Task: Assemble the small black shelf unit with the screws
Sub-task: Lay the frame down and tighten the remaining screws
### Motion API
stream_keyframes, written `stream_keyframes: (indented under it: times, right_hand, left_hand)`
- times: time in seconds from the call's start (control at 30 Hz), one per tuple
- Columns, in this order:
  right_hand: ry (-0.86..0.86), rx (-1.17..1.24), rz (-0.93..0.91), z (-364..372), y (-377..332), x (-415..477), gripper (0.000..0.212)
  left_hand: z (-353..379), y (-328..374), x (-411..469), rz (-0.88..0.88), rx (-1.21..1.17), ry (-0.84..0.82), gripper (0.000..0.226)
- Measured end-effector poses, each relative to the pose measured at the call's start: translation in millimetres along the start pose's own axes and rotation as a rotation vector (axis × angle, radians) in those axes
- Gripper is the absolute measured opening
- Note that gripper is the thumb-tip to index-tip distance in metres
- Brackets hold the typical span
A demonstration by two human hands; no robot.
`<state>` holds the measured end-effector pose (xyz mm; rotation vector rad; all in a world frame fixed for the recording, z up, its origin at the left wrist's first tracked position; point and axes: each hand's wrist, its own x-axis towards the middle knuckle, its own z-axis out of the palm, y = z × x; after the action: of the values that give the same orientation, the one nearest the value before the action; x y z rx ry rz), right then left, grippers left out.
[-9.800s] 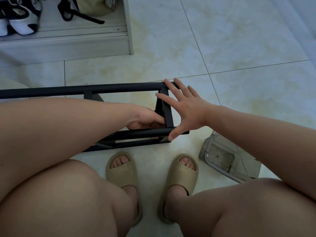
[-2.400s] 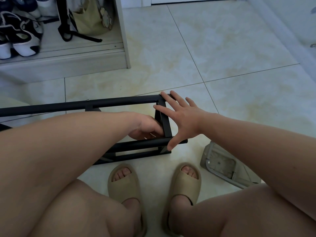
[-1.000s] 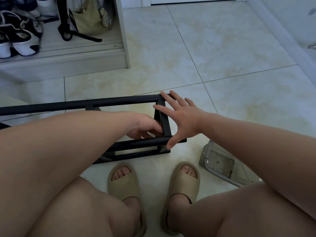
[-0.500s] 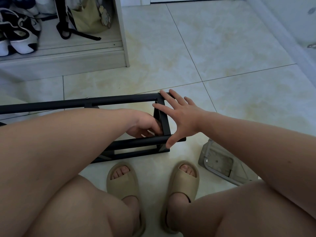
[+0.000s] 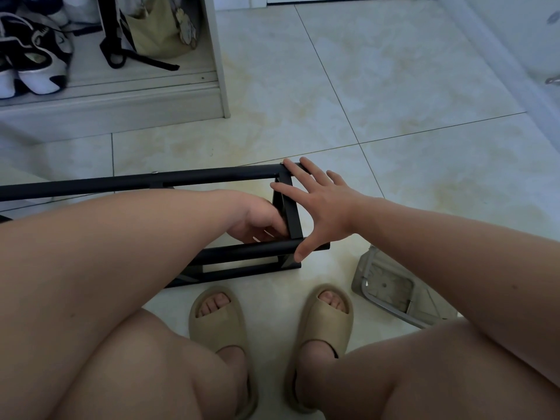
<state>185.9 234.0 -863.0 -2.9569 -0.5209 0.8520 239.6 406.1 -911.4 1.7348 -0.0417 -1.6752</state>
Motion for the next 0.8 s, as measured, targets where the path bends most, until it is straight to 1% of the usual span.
stream_keyframes:
  times: [0.07, 0.17, 0.4, 0.5, 0.7, 0.8]
  right_hand:
    - [-0.002, -0.004, 0.0, 0.0, -0.3, 0.1, 0.142]
    - [-0.002, -0.003, -0.001, -0.5, -0.4, 0.3, 0.142]
    - [0.0, 0.004, 0.0, -0.9, -0.6, -0.6, 0.143]
    - [-0.001, 0.002, -0.001, -0.8, -0.4, -0.8, 0.143]
    - [0.0, -0.001, -0.002, -0.4, -0.7, -0.4, 0.142]
    - [0.0, -0.001, -0.001, -0.3, -0.1, -0.4, 0.142]
  left_hand:
    - [-1.3, 0.4, -0.2, -0.004, -0.02, -0.014, 0.018]
    - [-1.7, -2.2, -1.0, -0.012, -0.011, -0.038, 0.015]
    - [0.5, -3.9, -1.0, 0.028, 0.01, -0.001, 0.011]
    - [1.8, -1.7, -1.1, 0.02, -0.017, 0.001, 0.015]
    - [-0.8, -3.1, -6.1, -0.016, -0.004, -0.066, 0.019]
    - [1.6, -4.7, -4.7, 0.0, -0.008, -0.054, 0.02]
